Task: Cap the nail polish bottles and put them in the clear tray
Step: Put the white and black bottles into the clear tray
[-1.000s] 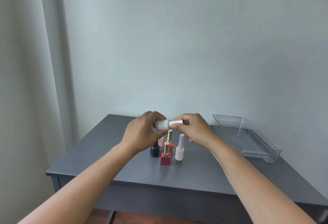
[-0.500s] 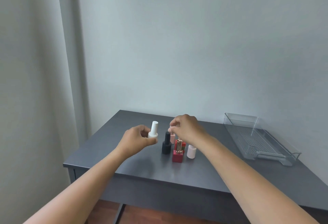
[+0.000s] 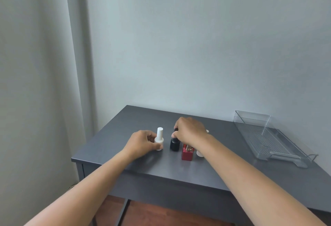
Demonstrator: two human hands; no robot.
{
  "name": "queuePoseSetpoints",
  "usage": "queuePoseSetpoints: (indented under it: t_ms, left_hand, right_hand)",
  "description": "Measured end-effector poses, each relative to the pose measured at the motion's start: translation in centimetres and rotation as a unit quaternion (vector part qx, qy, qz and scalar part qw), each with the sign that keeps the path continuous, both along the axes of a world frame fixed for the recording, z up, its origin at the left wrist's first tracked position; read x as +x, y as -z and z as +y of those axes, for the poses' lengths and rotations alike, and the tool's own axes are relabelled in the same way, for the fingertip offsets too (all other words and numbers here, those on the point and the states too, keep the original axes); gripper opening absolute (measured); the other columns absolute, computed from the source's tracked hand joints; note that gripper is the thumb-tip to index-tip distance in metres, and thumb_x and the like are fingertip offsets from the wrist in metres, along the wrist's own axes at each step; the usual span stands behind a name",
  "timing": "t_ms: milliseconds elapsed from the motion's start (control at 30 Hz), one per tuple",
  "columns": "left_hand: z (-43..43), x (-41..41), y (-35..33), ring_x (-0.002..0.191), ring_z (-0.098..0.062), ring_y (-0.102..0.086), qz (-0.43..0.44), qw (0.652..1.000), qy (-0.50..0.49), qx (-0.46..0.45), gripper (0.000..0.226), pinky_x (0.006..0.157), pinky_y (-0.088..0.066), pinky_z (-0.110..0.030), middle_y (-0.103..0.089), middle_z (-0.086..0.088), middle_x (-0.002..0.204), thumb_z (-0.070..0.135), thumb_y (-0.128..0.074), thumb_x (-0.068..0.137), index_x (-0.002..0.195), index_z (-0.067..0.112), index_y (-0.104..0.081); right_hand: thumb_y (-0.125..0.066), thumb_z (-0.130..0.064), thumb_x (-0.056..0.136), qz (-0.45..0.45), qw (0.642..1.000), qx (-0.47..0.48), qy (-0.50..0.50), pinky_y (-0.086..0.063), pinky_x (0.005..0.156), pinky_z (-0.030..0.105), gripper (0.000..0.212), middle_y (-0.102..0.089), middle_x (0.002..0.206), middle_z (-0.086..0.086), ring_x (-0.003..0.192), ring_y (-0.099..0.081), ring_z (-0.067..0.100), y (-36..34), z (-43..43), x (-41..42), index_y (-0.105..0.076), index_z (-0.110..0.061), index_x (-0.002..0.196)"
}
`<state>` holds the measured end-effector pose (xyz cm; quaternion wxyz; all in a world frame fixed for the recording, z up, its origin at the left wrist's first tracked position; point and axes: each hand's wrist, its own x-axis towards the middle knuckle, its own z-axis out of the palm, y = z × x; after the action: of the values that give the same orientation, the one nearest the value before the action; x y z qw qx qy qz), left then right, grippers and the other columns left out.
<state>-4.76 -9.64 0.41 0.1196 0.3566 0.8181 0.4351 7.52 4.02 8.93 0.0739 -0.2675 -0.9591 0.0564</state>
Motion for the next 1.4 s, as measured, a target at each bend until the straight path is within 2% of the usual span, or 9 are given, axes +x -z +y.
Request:
queuePoseSetpoints:
  t_ms: [100,233,367,500,567,667,800,1033,1400]
  left_hand:
    - [0.0,-0.1,-0.1,0.078,-0.002,-0.064,-0.003,1.0,0.01,0.002,0.024,0.068,-0.046,-0.019,-0.072,0.016,0.081,0.039,-0.086,0.063,0.081,0.038,-0.071]
    - [0.1,-0.1,-0.9,0.079,-0.001,-0.059,0.002,0.999,-0.003,0.046,0.044,0.07,-0.042,-0.02,-0.07,0.015,0.098,0.046,-0.087,0.065,0.103,0.045,-0.066]
    - [0.3,-0.1,-2.1,0.085,-0.001,-0.067,-0.005,0.996,-0.016,0.089,0.018,0.075,-0.049,-0.019,-0.074,0.015,0.088,0.041,-0.083,0.075,0.089,0.038,-0.073]
    - [0.5,-0.1,-3.0,0.078,0.006,-0.068,-0.007,0.996,-0.03,0.084,0.009,0.062,-0.045,-0.015,-0.075,0.018,0.077,0.035,-0.083,0.075,0.079,0.034,-0.075]
    - [0.7,-0.1,-3.8,0.076,0.007,-0.067,-0.004,0.994,-0.038,0.098,0.008,0.059,-0.043,-0.015,-0.074,0.02,0.074,0.037,-0.082,0.074,0.078,0.035,-0.075]
    - [1.3,0.2,-5.7,0.07,0.011,-0.064,0.006,0.991,-0.03,0.132,0.009,0.06,-0.042,-0.017,-0.073,0.024,0.073,0.038,-0.082,0.074,0.078,0.033,-0.076]
    - [3.6,1.7,-9.9,0.072,0.004,-0.067,0.019,0.985,0.021,0.17,0.007,0.058,-0.047,-0.017,-0.075,0.02,0.076,0.033,-0.081,0.077,0.081,0.033,-0.076]
    - [11.6,6.0,-14.7,0.067,0.0,-0.069,0.024,0.977,0.115,0.176,0.007,0.052,-0.05,-0.013,-0.076,0.012,0.074,0.027,-0.08,0.079,0.086,0.025,-0.077]
    - [27.8,11.9,-15.3,0.068,-0.01,-0.071,-0.035,0.975,0.185,0.122,0.018,0.06,-0.059,-0.025,-0.077,-0.003,0.081,0.017,-0.082,0.077,0.091,0.008,-0.077]
  right_hand:
    - [-0.07,-0.029,0.083,0.005,1.0,-0.008,0.0,-0.042,0.068,0.029,0.017,-0.072,0.098,0.004,0.091,-0.064,0.027,0.0,0.1,0.0,-0.072,-0.017,0.095]
    - [-0.07,-0.032,0.082,0.014,0.999,-0.033,-0.004,-0.044,0.068,0.03,0.017,-0.073,0.093,0.003,0.089,-0.064,0.026,-0.1,0.3,0.2,-0.074,-0.019,0.091]
    - [-0.068,-0.033,0.082,0.04,0.997,-0.065,-0.007,-0.051,0.072,0.034,0.016,-0.073,0.086,0.003,0.085,-0.067,0.026,-0.8,0.6,0.8,-0.074,-0.019,0.086]
    - [-0.069,-0.029,0.081,0.132,0.985,-0.112,-0.009,-0.05,0.064,0.03,0.012,-0.073,0.081,0.001,0.07,-0.067,0.02,-2.0,1.4,1.7,-0.073,-0.018,0.083]
    - [-0.071,-0.026,0.082,0.193,0.968,-0.159,-0.015,-0.051,0.058,0.025,0.007,-0.072,0.082,-0.002,0.06,-0.068,0.016,-2.7,2.2,2.3,-0.072,-0.02,0.085]
    - [-0.07,-0.018,0.083,0.277,0.928,-0.25,-0.017,-0.043,0.036,0.019,0.005,-0.074,0.083,-0.002,0.062,-0.073,0.011,-3.8,3.8,3.6,-0.07,-0.022,0.085]
    - [-0.069,-0.013,0.087,0.354,0.88,-0.316,-0.02,-0.047,0.037,0.025,0.006,-0.075,0.093,0.003,0.071,-0.075,0.013,-5.5,7.1,6.4,-0.068,-0.018,0.091]
    - [-0.072,-0.015,0.083,0.384,0.882,-0.268,0.051,-0.051,0.043,0.027,0.022,-0.073,0.095,0.003,0.073,-0.074,0.015,-6.2,14.5,12.8,-0.067,-0.011,0.105]
    - [-0.075,-0.01,0.076,0.34,0.906,-0.175,0.18,-0.055,0.053,0.03,0.016,-0.073,0.088,0.005,0.07,-0.072,0.016,-6.0,27.2,19.4,-0.067,-0.016,0.089]
